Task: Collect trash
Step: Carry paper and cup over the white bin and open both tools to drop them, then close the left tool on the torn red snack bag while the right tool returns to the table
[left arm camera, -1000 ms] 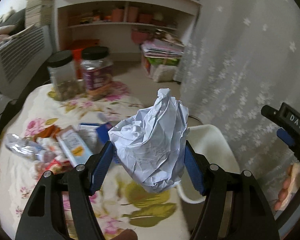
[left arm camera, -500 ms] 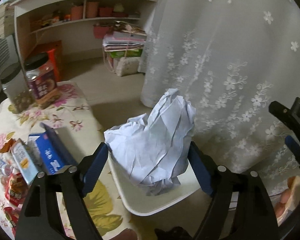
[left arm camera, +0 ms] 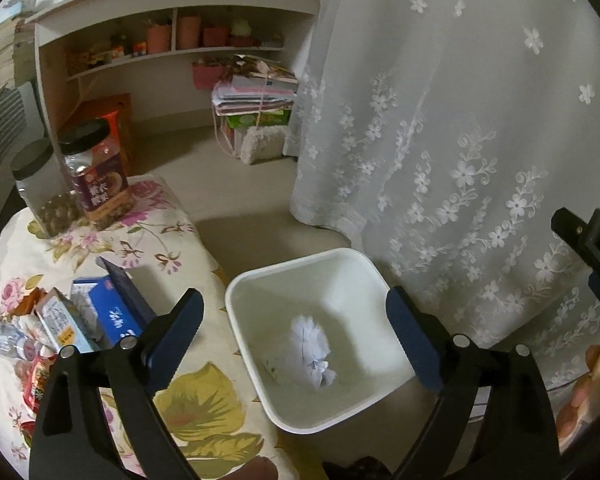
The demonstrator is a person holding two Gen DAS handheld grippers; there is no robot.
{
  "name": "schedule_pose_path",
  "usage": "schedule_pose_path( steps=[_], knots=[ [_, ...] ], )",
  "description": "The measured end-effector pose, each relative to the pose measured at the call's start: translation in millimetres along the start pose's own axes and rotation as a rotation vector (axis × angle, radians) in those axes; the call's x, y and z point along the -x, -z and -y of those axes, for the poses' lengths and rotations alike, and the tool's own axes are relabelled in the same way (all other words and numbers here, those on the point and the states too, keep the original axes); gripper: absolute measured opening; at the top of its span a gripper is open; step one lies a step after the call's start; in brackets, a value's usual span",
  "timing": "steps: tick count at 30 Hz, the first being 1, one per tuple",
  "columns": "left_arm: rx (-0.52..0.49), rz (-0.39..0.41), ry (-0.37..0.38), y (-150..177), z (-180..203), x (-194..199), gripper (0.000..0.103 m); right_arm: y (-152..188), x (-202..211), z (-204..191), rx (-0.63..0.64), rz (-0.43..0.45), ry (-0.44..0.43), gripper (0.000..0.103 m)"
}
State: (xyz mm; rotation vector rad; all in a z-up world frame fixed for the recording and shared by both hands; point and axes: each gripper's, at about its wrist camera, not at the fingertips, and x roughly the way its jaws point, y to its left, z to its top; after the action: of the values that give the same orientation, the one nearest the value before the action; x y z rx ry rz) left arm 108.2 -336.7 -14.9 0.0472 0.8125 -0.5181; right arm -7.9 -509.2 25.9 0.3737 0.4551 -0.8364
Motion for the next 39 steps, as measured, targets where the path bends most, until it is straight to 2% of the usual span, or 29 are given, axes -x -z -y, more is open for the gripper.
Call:
schedule_pose_path(
  steps=[4, 10, 14, 19, 21, 26, 30, 39],
  knots=[
    [-0.006, 0.027, -0.036, 2, -10, 13, 0.090, 9, 8, -16, 0.055, 0.021, -0.007, 0.096],
    [-0.021, 0.105, -0.145, 11, -28, 41, 0.090, 29, 27, -41, 0.147, 0.055, -0.022, 0.096],
    [0.013, 0.141, -0.210, 21, -47, 60, 0.090, 46, 40, -54, 0.192, 0.071, -0.030, 0.096],
    [0.060, 0.173, -0.298, 38, -73, 80, 0.090, 75, 51, -69, 0.228, 0.047, -0.059, 0.096],
    [0.075, 0.180, -0.344, 47, -83, 87, 0.093, 84, 57, -76, 0.243, 0.052, -0.071, 0.096],
    [0.137, 0.172, -0.392, 61, -111, 100, 0.094, 98, 71, -95, 0.292, 0.048, -0.122, 0.096],
    [0.157, 0.154, -0.419, 71, -127, 106, 0.094, 111, 78, -112, 0.322, 0.008, -0.174, 0.096],
    [0.225, 0.067, -0.511, 93, -174, 109, 0.094, 138, 85, -143, 0.410, -0.050, -0.239, 0.096]
  ],
)
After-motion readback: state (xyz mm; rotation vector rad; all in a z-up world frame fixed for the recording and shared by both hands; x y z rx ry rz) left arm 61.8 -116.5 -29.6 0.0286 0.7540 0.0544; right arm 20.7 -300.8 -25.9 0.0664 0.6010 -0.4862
